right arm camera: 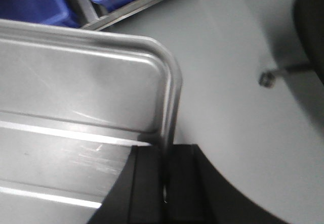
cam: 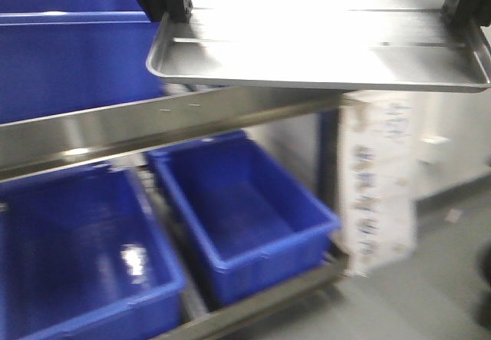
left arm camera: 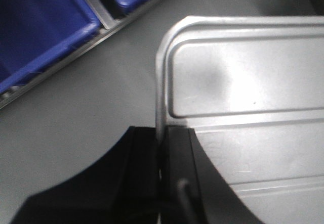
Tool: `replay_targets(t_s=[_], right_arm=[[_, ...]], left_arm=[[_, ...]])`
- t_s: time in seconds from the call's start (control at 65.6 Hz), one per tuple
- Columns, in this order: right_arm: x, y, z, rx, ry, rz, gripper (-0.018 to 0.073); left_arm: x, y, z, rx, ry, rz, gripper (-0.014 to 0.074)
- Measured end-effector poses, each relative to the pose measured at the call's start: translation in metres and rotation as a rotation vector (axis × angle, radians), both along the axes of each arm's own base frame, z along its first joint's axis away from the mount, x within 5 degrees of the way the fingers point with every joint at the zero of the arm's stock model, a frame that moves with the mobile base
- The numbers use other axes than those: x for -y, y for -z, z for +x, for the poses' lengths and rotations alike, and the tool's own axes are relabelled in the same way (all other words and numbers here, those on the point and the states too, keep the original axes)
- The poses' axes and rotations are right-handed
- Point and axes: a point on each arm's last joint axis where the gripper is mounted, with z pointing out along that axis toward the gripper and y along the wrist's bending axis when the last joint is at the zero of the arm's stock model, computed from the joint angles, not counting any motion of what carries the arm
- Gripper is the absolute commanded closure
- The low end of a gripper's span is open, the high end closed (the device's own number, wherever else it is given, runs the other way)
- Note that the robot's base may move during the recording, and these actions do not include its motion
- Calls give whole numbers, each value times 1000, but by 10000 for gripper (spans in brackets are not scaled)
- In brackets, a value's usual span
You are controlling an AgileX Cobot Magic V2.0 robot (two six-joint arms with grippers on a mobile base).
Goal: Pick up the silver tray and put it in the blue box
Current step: 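Hold the tray level with both grippers while the base drives to the blue bin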
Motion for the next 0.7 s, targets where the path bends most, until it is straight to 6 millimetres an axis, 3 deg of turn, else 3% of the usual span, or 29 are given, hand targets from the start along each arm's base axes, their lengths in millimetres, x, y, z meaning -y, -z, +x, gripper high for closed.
replay_targets(t_s=[0.701], right_arm=[[0, 0, 0, 0, 0, 0, 501]], left_arm=[[0, 0, 0, -1, 0, 1, 701]])
